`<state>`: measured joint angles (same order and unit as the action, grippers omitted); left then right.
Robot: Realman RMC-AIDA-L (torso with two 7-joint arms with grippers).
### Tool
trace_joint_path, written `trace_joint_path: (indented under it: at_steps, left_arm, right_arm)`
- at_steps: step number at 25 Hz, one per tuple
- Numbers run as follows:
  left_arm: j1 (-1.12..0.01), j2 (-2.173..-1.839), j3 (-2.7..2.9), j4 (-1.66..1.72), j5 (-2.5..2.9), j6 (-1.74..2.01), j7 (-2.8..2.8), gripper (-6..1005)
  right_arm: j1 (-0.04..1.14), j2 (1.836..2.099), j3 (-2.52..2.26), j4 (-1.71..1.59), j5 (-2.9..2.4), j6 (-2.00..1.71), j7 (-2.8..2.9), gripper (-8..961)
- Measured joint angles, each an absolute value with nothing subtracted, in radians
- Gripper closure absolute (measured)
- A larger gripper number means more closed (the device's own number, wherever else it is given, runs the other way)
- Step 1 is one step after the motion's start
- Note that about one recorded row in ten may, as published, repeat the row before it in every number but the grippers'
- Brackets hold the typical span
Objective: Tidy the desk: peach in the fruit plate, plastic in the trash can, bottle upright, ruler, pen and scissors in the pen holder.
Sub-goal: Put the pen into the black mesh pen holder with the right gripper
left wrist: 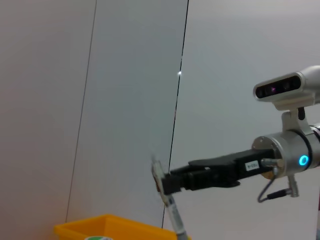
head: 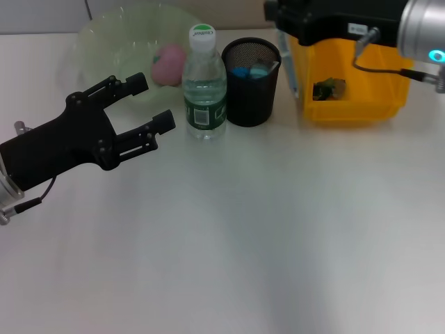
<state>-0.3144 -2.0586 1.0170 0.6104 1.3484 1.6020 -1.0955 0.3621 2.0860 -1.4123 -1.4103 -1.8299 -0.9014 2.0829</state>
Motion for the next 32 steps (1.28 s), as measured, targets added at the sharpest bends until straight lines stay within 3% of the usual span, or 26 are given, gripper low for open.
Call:
trace_joint_path:
  at_steps: [20, 32]
  left_arm:
    - [-0.316, -2.061, 1.001, 0.609, 1.341, 1.595, -1.113, 194]
    - [-0.322, -2.061, 0.993, 0.609, 1.342, 1.573, -1.117, 194]
  right_arm:
    - [0.479, 2.086, -1.587, -1.253, -1.763, -0.531, 1.928, 768]
    - [0.466, 2.083, -1.592, -1.312, -1.723, -0.529, 1.931, 768]
